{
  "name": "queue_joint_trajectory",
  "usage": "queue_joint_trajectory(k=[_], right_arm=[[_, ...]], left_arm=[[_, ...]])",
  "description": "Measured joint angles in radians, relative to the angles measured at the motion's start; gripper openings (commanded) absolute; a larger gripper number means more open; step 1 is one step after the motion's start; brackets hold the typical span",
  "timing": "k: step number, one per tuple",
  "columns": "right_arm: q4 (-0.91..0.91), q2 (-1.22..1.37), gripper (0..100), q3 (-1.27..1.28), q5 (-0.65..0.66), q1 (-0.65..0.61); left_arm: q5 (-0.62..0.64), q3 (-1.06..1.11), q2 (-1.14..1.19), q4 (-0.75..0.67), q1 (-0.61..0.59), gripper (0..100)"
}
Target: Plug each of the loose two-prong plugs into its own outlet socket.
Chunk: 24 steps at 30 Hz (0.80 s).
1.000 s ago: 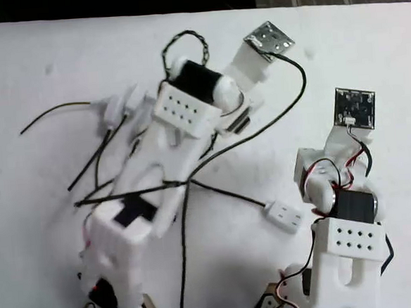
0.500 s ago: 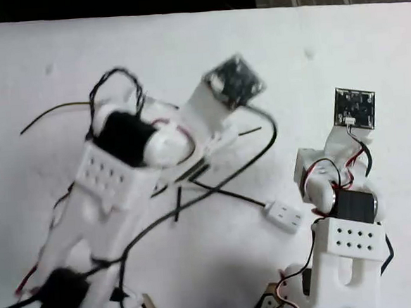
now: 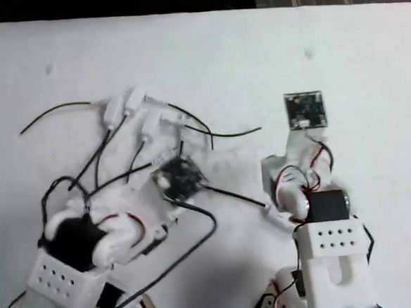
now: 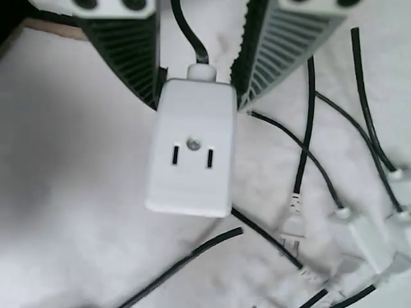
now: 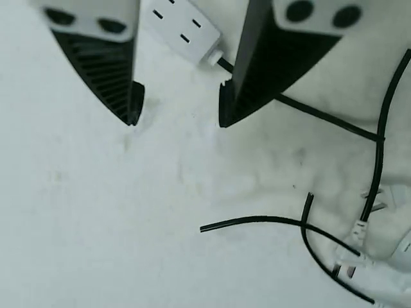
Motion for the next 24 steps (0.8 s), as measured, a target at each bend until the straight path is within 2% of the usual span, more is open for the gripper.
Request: queue_joint_trajectory(k=[4, 5, 9, 12, 19, 24], right_arm=[[0.000, 0.000, 18.7, 0.023, 0.000, -0.021], [0.000, 0.000, 18.7, 0.023, 0.000, -0.021], [0.000, 0.000, 18.7, 0.023, 0.000, -0.029], [0.000, 0.000, 18.7, 0.023, 0.000, -0.029], [0.000, 0.000, 18.7, 0.023, 0.000, -0.029], [0.000, 0.000, 18.8, 0.023, 0.000, -0.029]], left_arm=[[-0.058, 0.106, -0.066, -0.080, -0.155, 34], [-0.058, 0.114, -0.068, -0.091, -0.184, 36], [-0.023, 0.114, -0.080, -0.160, -0.345, 34], [-0.041, 0.095, -0.080, -0.199, -0.437, 34], [-0.075, 0.091, -0.081, -0.221, -0.454, 34], [-0.133, 0.232, -0.081, -0.319, -0.456, 28]])
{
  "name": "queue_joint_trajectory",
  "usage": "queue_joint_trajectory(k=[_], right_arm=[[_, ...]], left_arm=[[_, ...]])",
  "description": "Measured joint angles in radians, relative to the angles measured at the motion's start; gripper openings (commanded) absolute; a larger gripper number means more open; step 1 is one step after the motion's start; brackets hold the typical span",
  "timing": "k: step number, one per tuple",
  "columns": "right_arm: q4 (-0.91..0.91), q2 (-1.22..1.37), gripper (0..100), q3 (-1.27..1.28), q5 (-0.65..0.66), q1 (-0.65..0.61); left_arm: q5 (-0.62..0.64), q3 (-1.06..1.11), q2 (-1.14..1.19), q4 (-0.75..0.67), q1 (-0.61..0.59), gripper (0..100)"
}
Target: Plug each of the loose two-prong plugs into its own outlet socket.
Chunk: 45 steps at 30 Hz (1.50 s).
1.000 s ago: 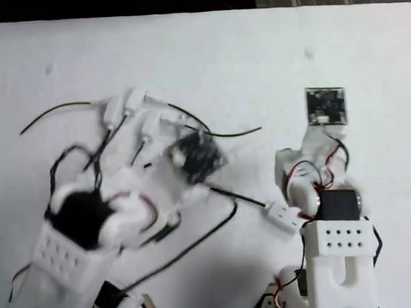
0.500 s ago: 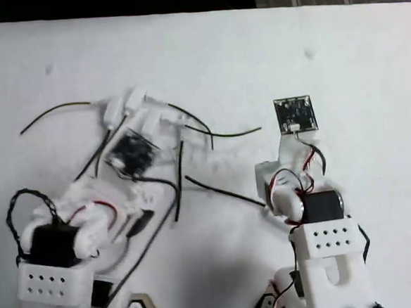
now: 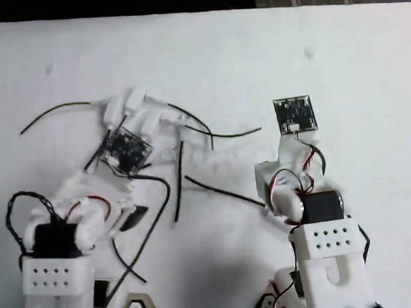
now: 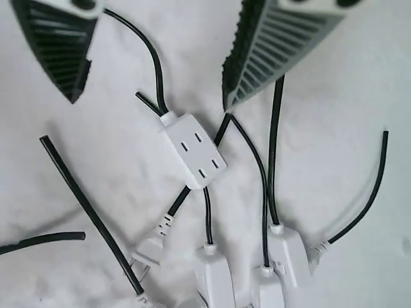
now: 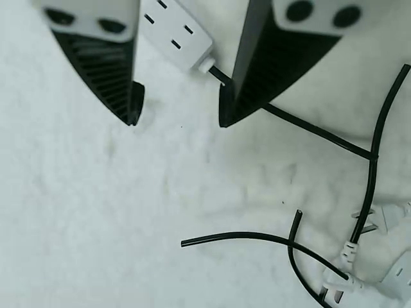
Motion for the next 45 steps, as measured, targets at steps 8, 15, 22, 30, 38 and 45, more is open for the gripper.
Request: queue_joint_trajectory(k=[8, 15, 22, 30, 38, 45], right_arm=[[0.000, 0.000, 19.0, 0.023, 0.000, 0.000], [0.000, 0.000, 19.0, 0.023, 0.000, 0.000], [0.000, 0.000, 19.0, 0.023, 0.003, 0.000], [0.000, 0.000, 19.0, 0.023, 0.003, 0.000], [0.000, 0.000, 19.0, 0.023, 0.003, 0.000], [0.000, 0.000, 19.0, 0.023, 0.003, 0.000]], left_arm=[[-0.009, 0.186, 0.000, -0.253, -0.008, 28], [0.077, 0.173, 0.080, -0.347, -0.031, 28], [0.103, -0.034, 0.468, -0.350, -0.097, 28], [0.103, -0.204, 0.891, -0.350, -0.127, 28], [0.103, -0.252, 1.023, -0.350, -0.121, 12], [0.103, -0.262, 1.028, -0.305, -0.046, 11]])
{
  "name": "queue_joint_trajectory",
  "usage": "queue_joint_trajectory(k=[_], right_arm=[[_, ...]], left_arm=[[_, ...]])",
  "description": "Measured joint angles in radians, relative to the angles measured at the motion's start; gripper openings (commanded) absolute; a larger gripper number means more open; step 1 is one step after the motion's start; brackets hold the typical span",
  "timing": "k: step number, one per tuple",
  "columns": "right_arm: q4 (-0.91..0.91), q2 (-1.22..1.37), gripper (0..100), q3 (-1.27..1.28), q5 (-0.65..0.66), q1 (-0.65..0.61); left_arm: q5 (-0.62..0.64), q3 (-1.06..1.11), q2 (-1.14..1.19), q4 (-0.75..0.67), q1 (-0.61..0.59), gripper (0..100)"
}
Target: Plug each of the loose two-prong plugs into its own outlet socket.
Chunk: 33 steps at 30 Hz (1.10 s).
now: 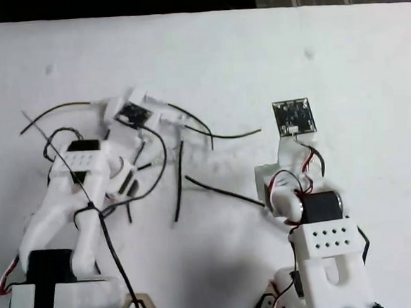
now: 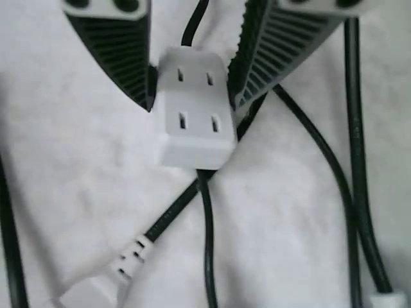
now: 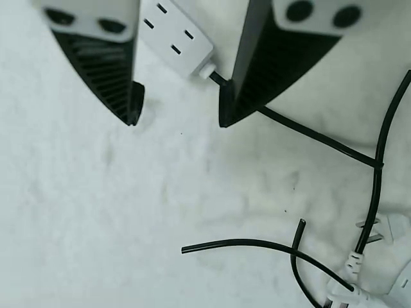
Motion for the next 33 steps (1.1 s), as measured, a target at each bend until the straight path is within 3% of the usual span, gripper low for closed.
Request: queue_joint_trajectory(k=[15, 19, 25, 33], right_arm=[[0.000, 0.000, 19.0, 0.000, 0.000, 0.000], [0.000, 0.000, 19.0, 0.000, 0.003, 0.000], [0.000, 0.000, 19.0, 0.000, 0.003, 0.000], [0.000, 0.000, 19.0, 0.015, 0.028, 0.002]], left_arm=[[-0.091, 0.011, -0.011, 0.146, 0.106, 11], [-0.112, 0.129, -0.127, 0.146, 0.181, 13], [-0.114, 0.302, -0.405, 0.153, 0.255, 28], [-0.100, 0.428, -0.595, 0.164, 0.319, 28]])
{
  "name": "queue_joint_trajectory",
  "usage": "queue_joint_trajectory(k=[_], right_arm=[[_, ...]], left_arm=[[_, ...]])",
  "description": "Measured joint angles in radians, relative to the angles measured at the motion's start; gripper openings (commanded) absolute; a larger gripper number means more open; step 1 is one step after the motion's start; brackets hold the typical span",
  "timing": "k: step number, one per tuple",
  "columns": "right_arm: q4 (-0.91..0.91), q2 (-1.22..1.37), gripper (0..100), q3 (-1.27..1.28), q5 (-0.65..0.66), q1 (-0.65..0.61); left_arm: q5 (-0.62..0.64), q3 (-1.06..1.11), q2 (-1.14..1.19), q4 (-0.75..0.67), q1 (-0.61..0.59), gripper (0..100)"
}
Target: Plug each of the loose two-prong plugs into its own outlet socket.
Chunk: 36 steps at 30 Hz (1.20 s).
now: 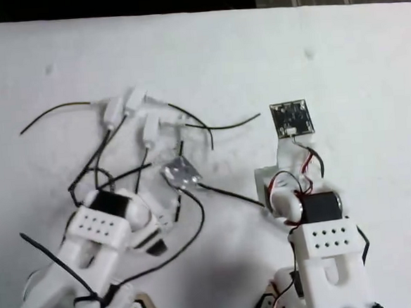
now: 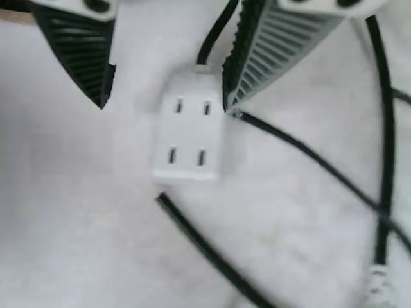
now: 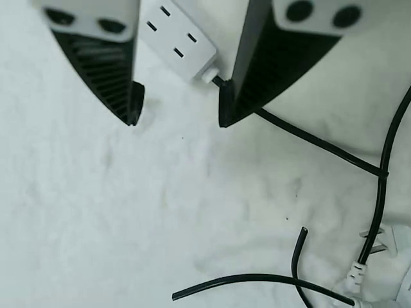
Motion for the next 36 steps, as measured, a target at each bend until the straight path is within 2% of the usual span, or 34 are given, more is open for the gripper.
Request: queue_joint_trajectory(k=[3, 8, 12, 16, 20, 25, 27, 32, 36], right_arm=[[0.000, 0.000, 19.0, 0.000, 0.000, -0.002], [0.000, 0.000, 19.0, 0.000, 0.000, -0.002], [0.000, 0.000, 19.0, 0.000, 0.000, -0.002], [0.000, 0.000, 19.0, 0.000, 0.000, -0.002], [0.000, 0.000, 19.0, 0.000, 0.000, -0.002], [0.000, 0.000, 19.0, 0.000, 0.000, -0.002], [0.000, 0.000, 19.0, 0.000, 0.000, -0.002], [0.000, 0.000, 19.0, 0.000, 0.000, -0.002], [0.000, 0.000, 19.0, 0.000, 0.000, -0.002]], left_arm=[[0.026, 0.009, -0.005, 0.000, 0.071, 28], [0.068, 0.006, -0.012, 0.002, 0.084, 28], [0.068, -0.025, -0.012, 0.008, 0.014, 28], [-0.009, -0.037, -0.012, 0.009, -0.058, 28], [-0.043, -0.012, -0.012, 0.005, -0.069, 28], [-0.038, 0.055, -0.012, -0.068, 0.000, 28], [0.003, 0.055, -0.012, -0.084, 0.017, 27], [0.068, 0.058, -0.012, -0.092, 0.049, 18], [0.117, 0.058, -0.012, -0.097, 0.110, 17]])
